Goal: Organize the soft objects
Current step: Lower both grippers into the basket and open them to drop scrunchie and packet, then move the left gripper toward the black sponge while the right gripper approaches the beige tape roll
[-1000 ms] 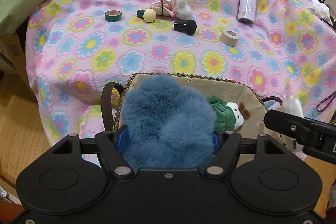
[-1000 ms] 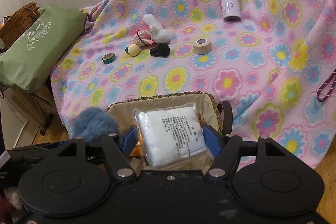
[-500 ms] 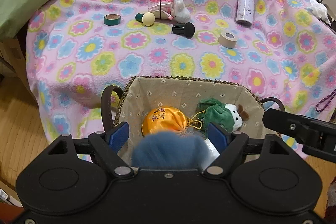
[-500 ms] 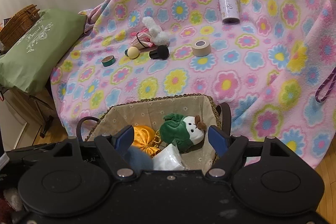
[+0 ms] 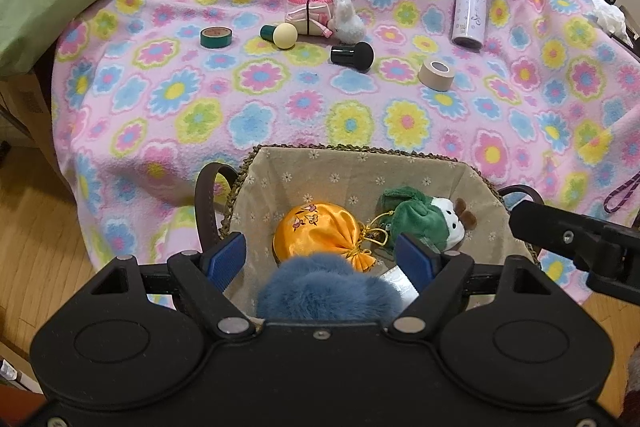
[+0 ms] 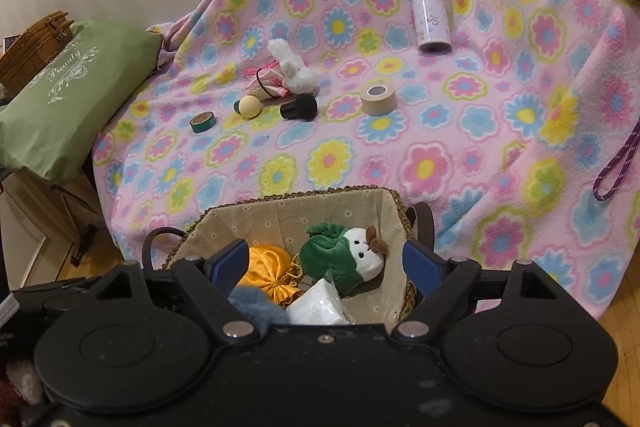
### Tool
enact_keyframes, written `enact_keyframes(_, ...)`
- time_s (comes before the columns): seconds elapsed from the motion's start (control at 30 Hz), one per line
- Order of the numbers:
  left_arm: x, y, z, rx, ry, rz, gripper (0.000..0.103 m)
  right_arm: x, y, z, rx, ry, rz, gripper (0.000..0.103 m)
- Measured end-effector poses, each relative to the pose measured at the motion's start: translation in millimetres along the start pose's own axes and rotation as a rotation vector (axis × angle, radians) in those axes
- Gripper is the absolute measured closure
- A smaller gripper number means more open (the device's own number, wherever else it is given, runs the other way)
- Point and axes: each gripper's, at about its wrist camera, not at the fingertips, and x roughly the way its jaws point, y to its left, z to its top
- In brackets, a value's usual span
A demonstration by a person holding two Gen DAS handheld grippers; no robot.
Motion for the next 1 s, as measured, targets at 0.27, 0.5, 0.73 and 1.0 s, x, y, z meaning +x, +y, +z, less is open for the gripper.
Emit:
enact_keyframes(0.27,-1.1,-0.2,0.3,0.002,-0.006,0.003,0.025,-4.2,-1.1,1.8,-0.013,-0.030,0.001,0.012)
enact_keyframes(0.5,-4.7,-0.5,2.2,0.000,-0.025,0.002,0.025,-7.1,-2.1,3.8,-0.019,-0.057,0.000,0.012)
enact_keyframes(0.73,-8.2,3.0,5.7,-0.010,-0.057,-0.012,0.025,-16.1,0.4,7.4,-0.058,-0.128,0.027,0.014)
enact_keyframes(1.0,-12.7,9.7,21.9,0.013,-0.121,-0.019,0.024,-16.9,7.7,27.5,-0.118,-0.208,0.077,0.011)
